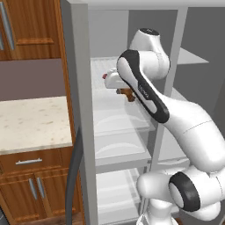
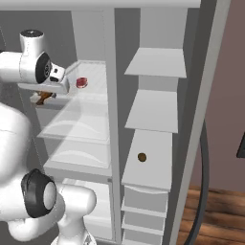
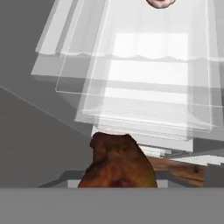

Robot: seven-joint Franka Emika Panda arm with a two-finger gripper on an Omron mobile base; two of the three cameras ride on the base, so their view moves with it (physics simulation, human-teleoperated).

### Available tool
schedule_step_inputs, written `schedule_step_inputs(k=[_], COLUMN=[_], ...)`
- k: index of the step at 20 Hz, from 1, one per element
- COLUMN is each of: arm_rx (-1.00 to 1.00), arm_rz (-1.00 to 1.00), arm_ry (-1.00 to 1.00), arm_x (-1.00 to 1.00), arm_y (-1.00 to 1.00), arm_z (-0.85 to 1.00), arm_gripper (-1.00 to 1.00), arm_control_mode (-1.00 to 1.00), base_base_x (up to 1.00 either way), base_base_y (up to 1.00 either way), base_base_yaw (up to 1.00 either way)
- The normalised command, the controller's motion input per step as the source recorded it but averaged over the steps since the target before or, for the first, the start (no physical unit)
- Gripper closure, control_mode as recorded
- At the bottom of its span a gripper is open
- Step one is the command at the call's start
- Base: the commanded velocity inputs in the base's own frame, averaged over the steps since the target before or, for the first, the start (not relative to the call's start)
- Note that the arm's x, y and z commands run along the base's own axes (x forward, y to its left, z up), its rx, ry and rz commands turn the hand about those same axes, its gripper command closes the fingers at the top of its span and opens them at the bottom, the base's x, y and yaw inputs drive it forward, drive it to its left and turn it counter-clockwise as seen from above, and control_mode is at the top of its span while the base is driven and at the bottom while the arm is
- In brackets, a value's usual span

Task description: There's a chicken drumstick in the fridge that needs to be moved to the freezer for freezing. Pick up the chicken drumstick from the fridge, place it on any shelf in the freezer, and close the fridge and freezer doors when done.

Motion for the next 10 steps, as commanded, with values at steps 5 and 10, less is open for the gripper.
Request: schedule_step_inputs(k=[5,10], arm_rx=[0.0,0.0], arm_rz=[0.03,0.0], arm_ry=[-0.02,-0.15], arm_x=[-1.0,-1.0], arm_y=[-0.53,-0.61], arm_z=[0.27,0.15], arm_gripper=[1.0,1.0], arm_control_mode=[-1.0,-1.0], base_base_x=[0.0,0.0], base_base_y=[0.0,0.0], base_base_yaw=[0.0,0.0])
